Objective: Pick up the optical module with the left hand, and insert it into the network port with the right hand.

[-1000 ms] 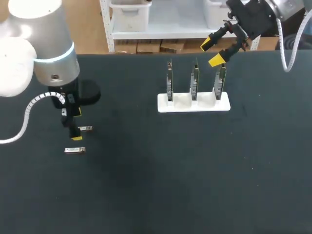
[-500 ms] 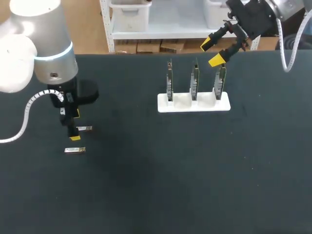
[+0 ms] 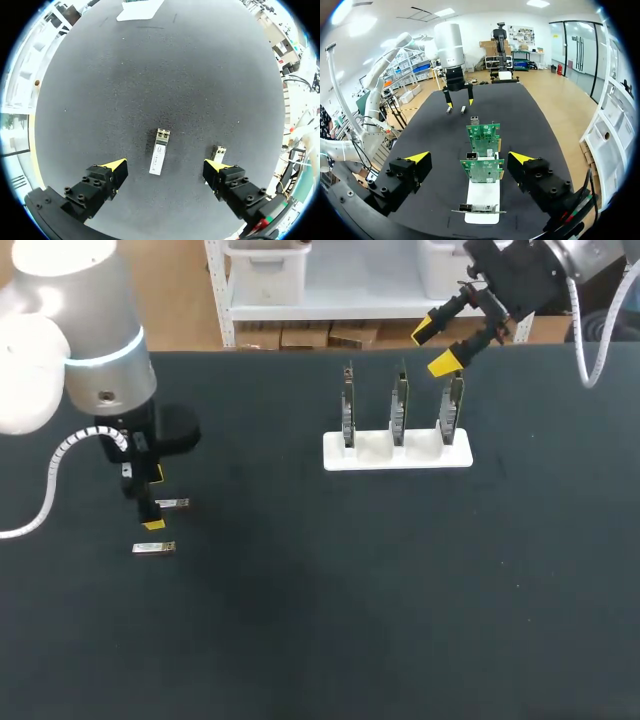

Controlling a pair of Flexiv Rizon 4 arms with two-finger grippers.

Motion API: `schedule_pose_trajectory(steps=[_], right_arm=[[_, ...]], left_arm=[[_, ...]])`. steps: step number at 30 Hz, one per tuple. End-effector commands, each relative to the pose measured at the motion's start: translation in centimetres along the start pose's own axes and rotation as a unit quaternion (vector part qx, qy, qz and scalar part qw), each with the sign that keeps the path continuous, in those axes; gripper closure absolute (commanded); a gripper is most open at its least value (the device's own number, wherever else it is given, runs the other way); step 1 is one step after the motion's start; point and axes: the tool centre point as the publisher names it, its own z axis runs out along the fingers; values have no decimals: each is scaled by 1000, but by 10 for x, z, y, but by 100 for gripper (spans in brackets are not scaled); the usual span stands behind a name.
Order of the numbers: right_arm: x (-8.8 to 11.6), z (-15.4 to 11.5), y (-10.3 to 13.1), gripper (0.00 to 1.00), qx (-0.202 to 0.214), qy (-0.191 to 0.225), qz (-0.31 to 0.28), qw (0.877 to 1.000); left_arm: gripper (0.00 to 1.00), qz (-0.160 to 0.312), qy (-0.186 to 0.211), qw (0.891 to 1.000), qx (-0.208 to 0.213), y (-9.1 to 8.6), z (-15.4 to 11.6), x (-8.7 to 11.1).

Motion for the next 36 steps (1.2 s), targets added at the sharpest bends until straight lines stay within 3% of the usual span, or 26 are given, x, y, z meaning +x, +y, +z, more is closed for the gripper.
schedule_pose_trajectory(steps=[1, 36], right_arm=[[0, 0, 1, 0, 1, 0, 0, 1000], [0, 0, 1, 0, 1, 0, 0, 1000]], left_arm=[[0, 0, -7, 1000, -5, -5, 0, 5], [0, 15, 4, 1000, -26, -2, 6, -6]])
